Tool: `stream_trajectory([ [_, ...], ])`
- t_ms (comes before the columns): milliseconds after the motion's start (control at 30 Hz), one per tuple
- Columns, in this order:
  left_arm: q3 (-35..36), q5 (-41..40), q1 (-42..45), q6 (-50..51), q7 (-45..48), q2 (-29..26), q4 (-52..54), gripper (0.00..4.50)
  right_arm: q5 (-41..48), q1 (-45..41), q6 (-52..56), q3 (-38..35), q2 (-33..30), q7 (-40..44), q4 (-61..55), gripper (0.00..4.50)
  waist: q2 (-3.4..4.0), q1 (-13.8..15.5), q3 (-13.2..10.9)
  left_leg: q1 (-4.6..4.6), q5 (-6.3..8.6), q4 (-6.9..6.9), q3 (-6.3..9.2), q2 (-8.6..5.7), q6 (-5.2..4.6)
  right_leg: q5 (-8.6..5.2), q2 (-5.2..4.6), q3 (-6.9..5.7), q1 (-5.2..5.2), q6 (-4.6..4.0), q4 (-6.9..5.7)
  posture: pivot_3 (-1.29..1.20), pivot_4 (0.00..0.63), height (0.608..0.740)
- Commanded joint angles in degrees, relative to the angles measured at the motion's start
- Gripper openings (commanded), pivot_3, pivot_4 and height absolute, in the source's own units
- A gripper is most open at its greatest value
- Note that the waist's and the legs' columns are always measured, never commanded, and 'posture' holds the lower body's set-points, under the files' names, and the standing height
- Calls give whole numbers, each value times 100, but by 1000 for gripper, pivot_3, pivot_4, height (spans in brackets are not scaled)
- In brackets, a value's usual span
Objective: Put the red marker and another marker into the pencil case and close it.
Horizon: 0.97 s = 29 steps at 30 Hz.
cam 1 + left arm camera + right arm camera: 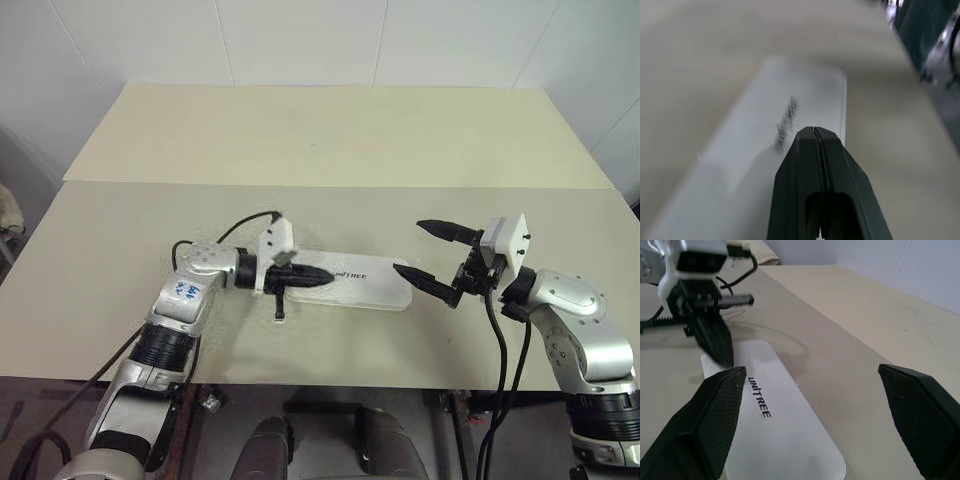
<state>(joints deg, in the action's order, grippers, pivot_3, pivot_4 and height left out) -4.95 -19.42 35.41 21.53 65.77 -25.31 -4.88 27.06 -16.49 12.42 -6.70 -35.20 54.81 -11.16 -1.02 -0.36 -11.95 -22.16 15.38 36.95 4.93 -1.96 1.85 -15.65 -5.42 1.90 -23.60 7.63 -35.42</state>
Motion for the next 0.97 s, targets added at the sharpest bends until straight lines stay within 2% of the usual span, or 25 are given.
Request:
stream_trajectory([
  [33, 674, -867, 9, 301, 243, -284, 554, 23, 101, -284, -72, 10, -110, 299, 136, 4500, 1, -6, 0, 0, 0, -2, -1, 1, 0, 0, 0, 0, -2, -1, 0, 0, 150, 740],
  [100, 948, -1065, -34, 341, 183, -430, 632, 23, 83, -444, -82, 41, -165, 488, 323, 4500, 1, -5, 0, 1, 1, -5, -2, 2, 1, -1, 2, -1, -2, -2, 1, 0, 150, 740],
  [200, 1262, -1219, -312, 439, 161, -803, 822, 660, 41, -654, -207, 36, -217, 746, 642, 4500, 1, -6, 0, 0, 1, -5, -2, 1, 1, -1, 1, -1, -1, -2, 4, 0, 150, 740],
  [400, 1928, -1373, -895, 259, -67, -1188, 1043, 2622, -14, -1036, -538, -8, -217, 1000, 1243, 4500, 1, 3, -1, -1, 2, -8, -3, 4, 1, -1, 0, -2, -3, -3, 8, 0, 150, 740],
  [567, 2174, -1340, -1159, 0, -107, -1405, 1005, 4322, -11, -1127, -601, -57, -339, 1242, 1593, 4500, 1, 15, -1, 0, 3, -10, -4, 4, 4, -3, -1, -2, -2, -6, 12, 0, 150, 740],
  [600, 2249, -1309, -1241, -97, -75, -1473, 965, 4459, -31, -1107, -632, -84, -443, 1344, 1667, 4500, 1, 28, -1, -1, 3, -11, -4, 4, 4, -3, -2, -3, -2, -6, 13, 0, 150, 740],
  [767, 2410, -1201, -1506, -515, 83, -1661, 470, 4459, -64, -877, -776, -234, -958, 1694, 1706, 4500, 2, 18, -2, 0, 4, -28, -10, 4, 2, -3, -4, -1, -2, -5, 31, 0, 150, 740],
  [967, 2290, -987, -1547, -1006, -13, -1633, 207, 4459, -36, -763, -695, -339, -938, 1460, 1468, 4500, 2, 9, -1, 2, 3, -52, -17, 10, 4, -2, -1, 1, -10, -8, 40, 0, 150, 740],
])
